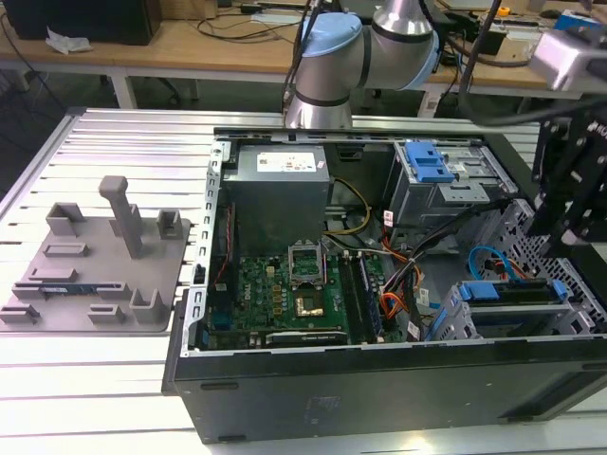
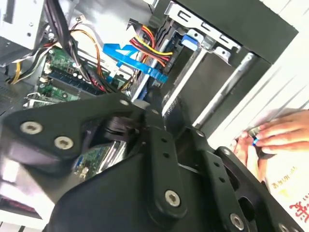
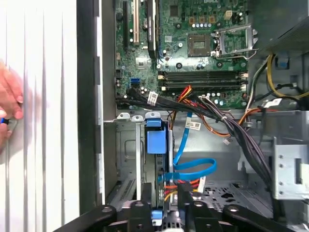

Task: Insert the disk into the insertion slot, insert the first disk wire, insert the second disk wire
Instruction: 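Insert the second disk wire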

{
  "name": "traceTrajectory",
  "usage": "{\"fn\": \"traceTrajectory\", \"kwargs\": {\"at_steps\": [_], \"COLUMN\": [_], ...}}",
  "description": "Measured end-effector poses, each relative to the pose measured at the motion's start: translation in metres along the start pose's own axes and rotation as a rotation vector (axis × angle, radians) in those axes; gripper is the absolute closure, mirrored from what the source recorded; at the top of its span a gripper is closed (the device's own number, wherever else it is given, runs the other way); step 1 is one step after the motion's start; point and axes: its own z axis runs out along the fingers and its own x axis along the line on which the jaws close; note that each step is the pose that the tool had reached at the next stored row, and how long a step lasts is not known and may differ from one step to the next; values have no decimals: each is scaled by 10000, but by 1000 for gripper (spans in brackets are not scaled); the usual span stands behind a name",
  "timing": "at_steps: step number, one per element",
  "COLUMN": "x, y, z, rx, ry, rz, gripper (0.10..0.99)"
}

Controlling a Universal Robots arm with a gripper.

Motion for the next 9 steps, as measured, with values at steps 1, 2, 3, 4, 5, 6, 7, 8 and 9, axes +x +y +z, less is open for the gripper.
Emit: {"fn": "traceTrajectory", "kwargs": {"at_steps": [1,2,3,4,5,6,7,8,9], "x": [-6,-8,-8,-8,-8,-8,-8,-8,-8], "y": [2,3,2,3,3,3,3,3,3], "z": [-33,-32,-33,-34,-33,-33,-33,-33,-33], "rx": [5,6,6,6,6,6,6,6,6], "ry": [6,9,11,12,12,11,12,12,11], "rz": [0,0,0,1,1,1,1,2,2], "gripper": [808,933,980,980,980,980,980,980,980]}}
